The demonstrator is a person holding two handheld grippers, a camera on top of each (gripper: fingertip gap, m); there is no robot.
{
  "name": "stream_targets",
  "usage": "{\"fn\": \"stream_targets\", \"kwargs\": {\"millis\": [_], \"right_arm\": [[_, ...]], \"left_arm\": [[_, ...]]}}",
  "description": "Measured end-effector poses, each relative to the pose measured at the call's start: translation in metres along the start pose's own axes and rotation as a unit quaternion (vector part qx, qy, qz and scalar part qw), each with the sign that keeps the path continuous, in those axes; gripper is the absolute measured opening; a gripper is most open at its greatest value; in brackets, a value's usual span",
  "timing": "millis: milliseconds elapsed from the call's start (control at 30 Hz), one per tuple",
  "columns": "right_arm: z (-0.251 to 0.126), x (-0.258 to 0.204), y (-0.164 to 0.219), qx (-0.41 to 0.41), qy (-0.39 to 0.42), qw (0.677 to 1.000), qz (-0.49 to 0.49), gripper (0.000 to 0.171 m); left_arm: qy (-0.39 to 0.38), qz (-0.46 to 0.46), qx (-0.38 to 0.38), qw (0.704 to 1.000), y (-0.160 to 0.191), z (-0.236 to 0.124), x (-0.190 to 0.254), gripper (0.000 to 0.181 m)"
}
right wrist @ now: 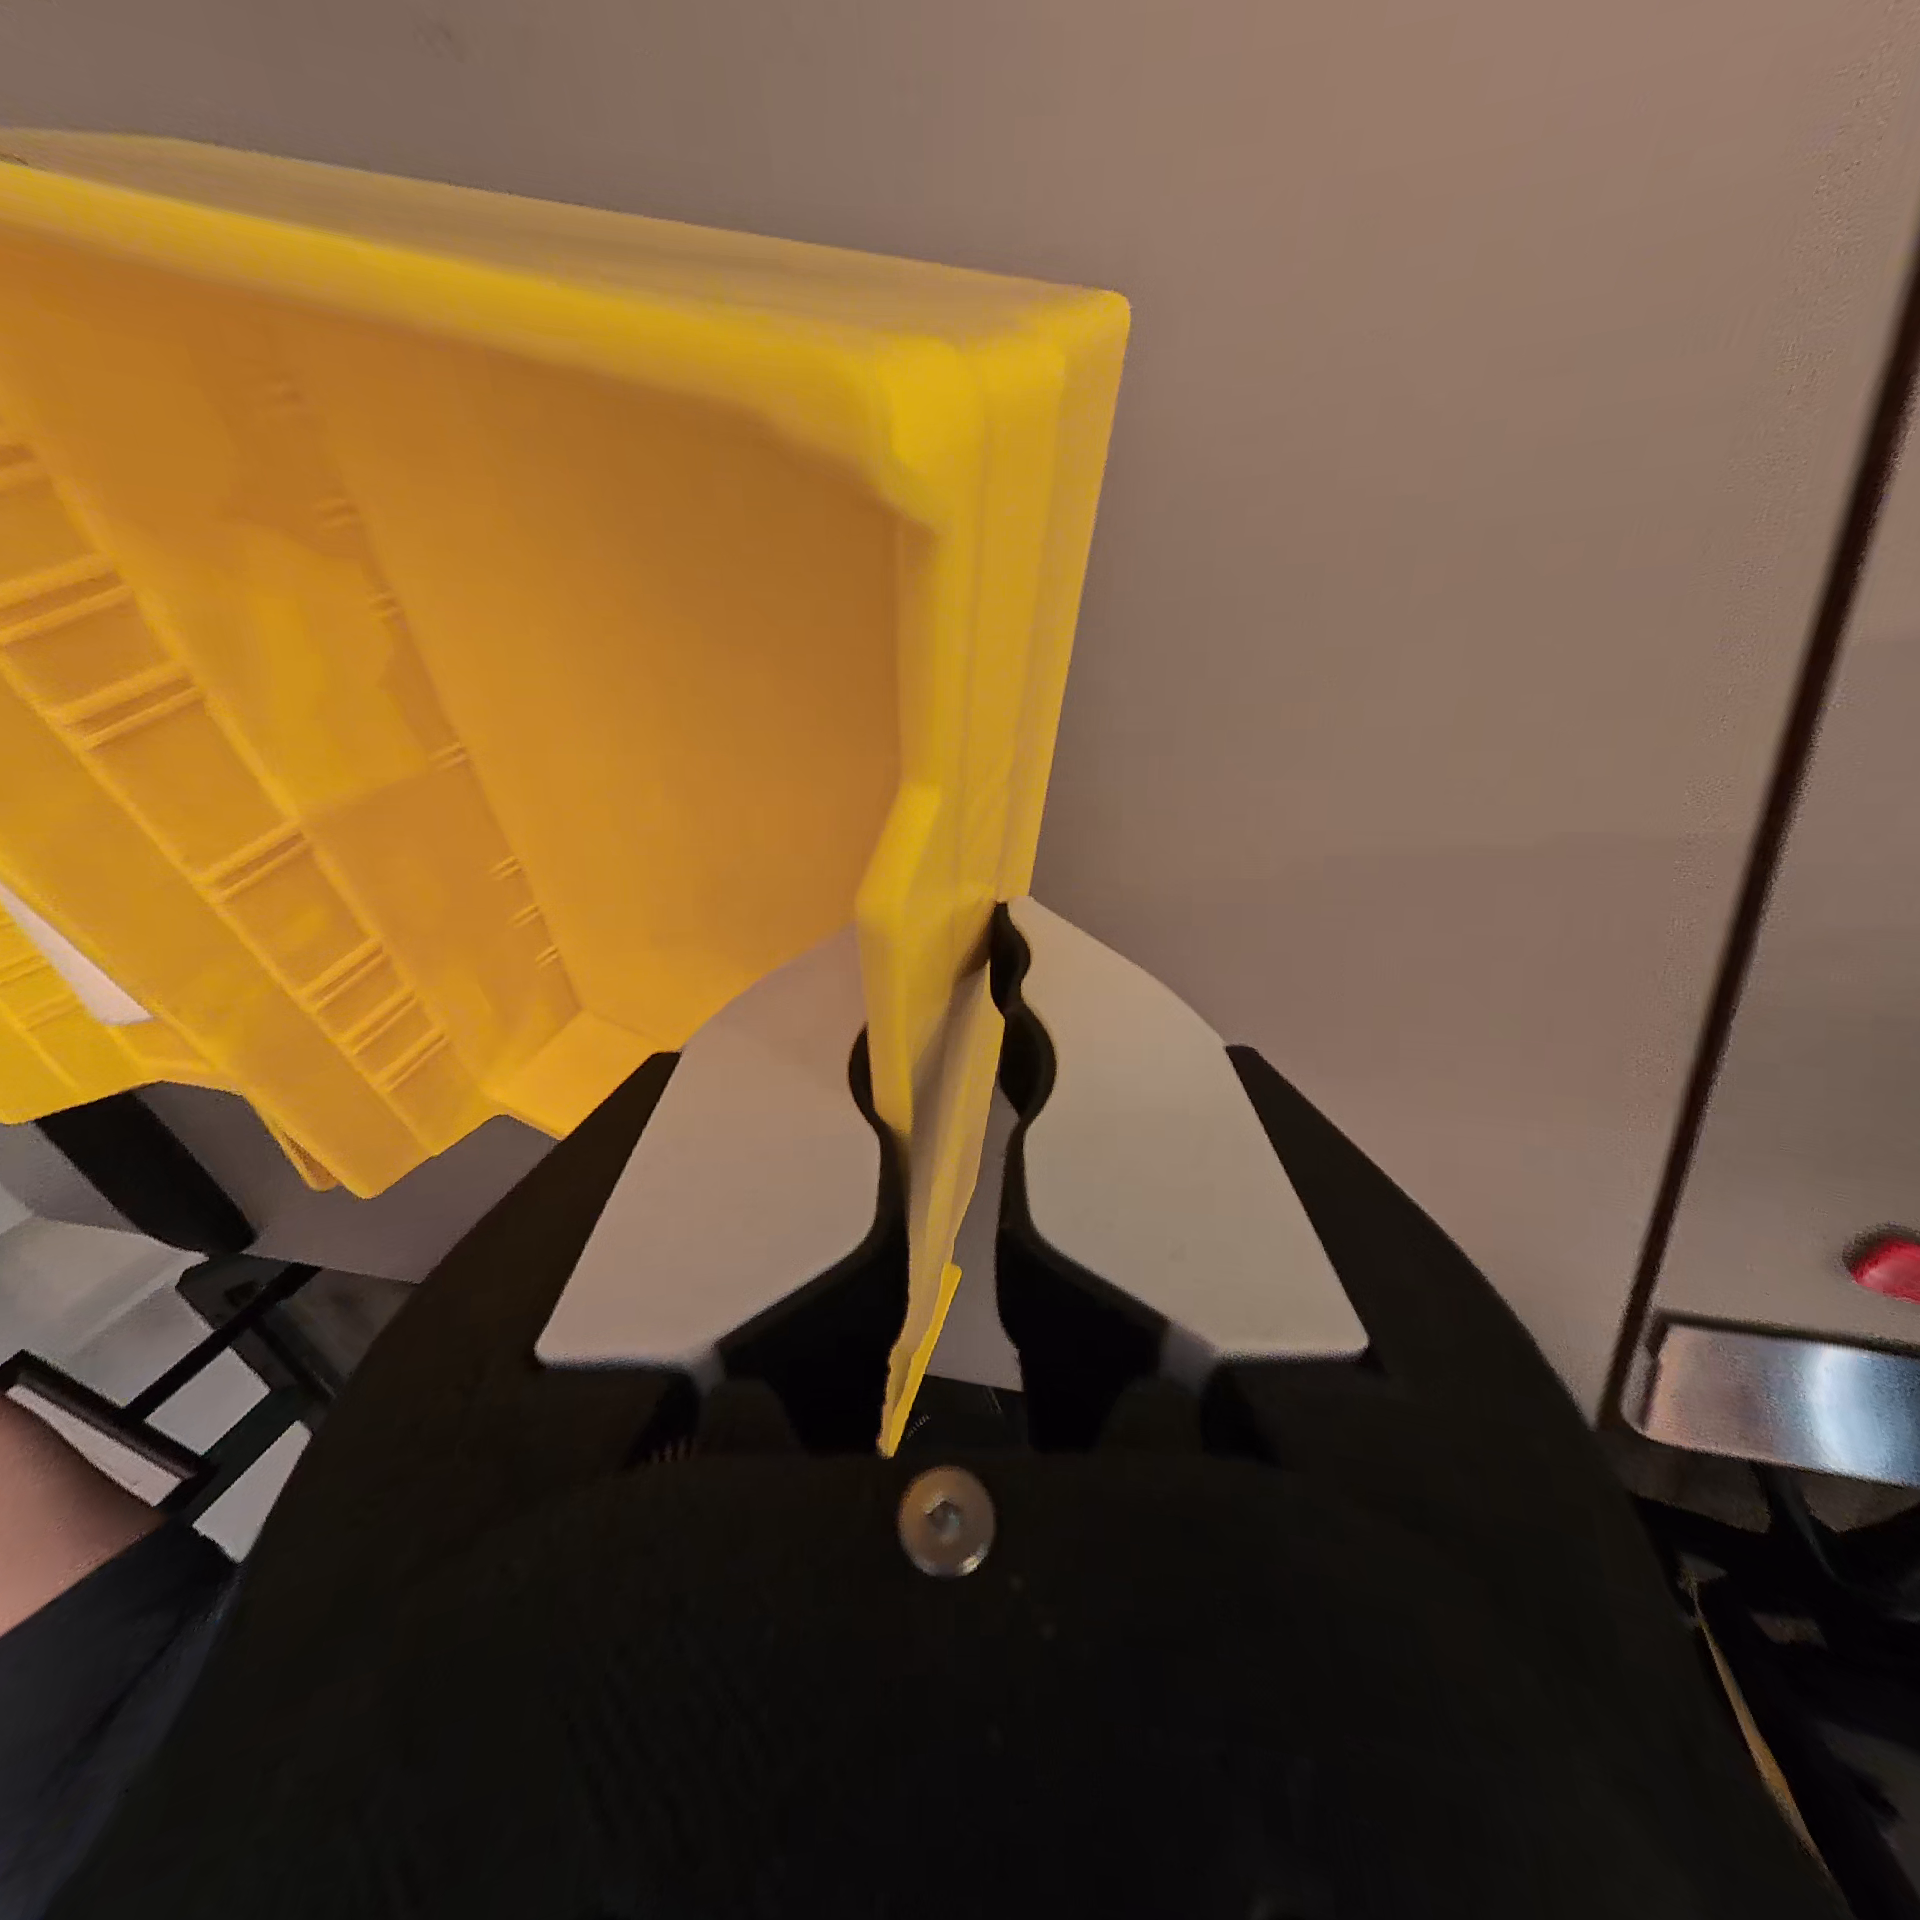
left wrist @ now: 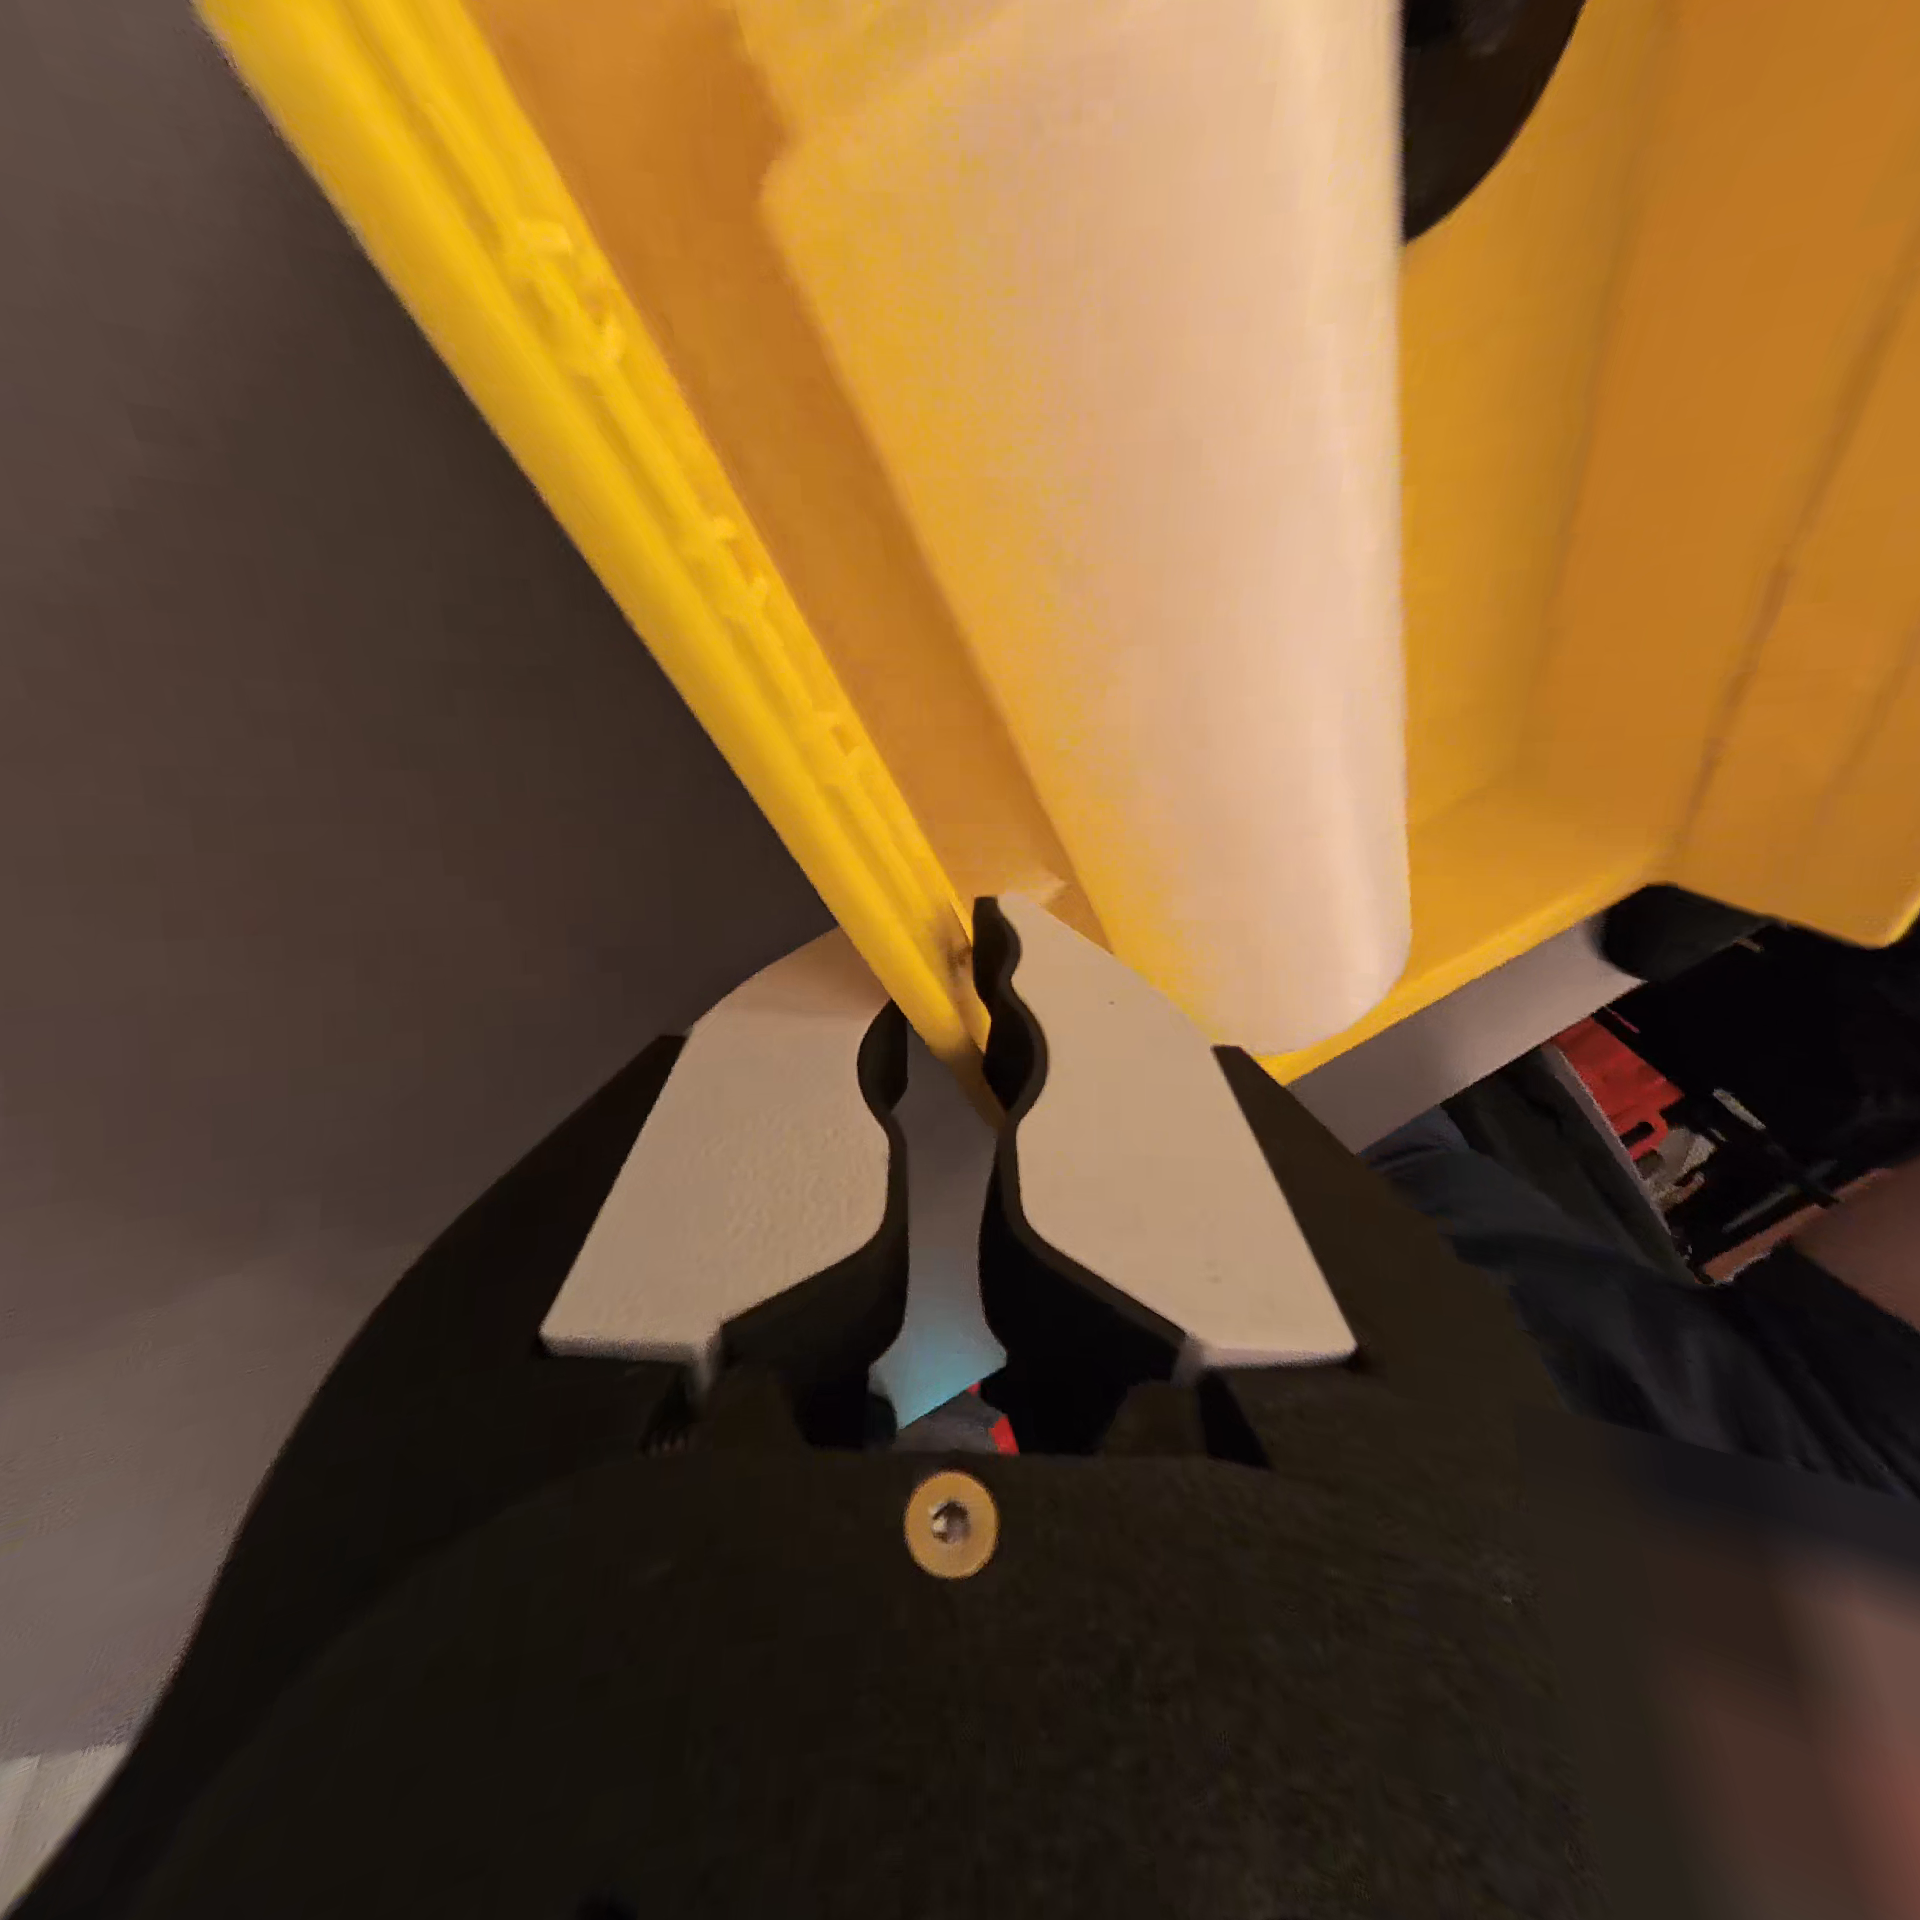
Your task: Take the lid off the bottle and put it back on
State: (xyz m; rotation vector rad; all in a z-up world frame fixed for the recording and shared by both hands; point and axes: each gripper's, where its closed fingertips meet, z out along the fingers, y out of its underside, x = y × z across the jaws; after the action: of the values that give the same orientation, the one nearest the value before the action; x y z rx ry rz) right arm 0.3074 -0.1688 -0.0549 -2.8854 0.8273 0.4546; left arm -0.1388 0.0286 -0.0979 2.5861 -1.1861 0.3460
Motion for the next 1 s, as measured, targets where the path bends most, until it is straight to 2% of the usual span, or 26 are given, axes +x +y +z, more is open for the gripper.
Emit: {"fn": "stream_targets", "kwargs": {"millis": [267,500,667,733,1000], "right_arm": [[0.062,-0.075,-0.018,-0.039,-0.063,0.996,-0.054,0.016],[0.096,-0.126,-0.028,-0.087,-0.060,0.991,-0.083,0.016],[0.106,-0.123,-0.034,-0.107,-0.038,0.990,-0.086,0.014],[0.109,-0.110,-0.035,-0.117,-0.003,0.989,-0.091,0.011],[0.102,-0.087,-0.050,-0.098,0.051,0.985,-0.135,0.007]], "left_arm": [[-0.014,-0.065,0.032,0.997,0.052,-0.028,-0.100,0.007],[-0.017,-0.111,0.062,0.992,0.102,-0.046,-0.171,0.007],[-0.017,-0.124,0.074,0.989,0.126,-0.053,-0.201,0.007],[-0.022,-0.127,0.073,0.989,0.134,-0.055,-0.211,0.008],[-0.020,-0.145,0.086,0.985,0.154,-0.062,-0.236,0.007]]}}
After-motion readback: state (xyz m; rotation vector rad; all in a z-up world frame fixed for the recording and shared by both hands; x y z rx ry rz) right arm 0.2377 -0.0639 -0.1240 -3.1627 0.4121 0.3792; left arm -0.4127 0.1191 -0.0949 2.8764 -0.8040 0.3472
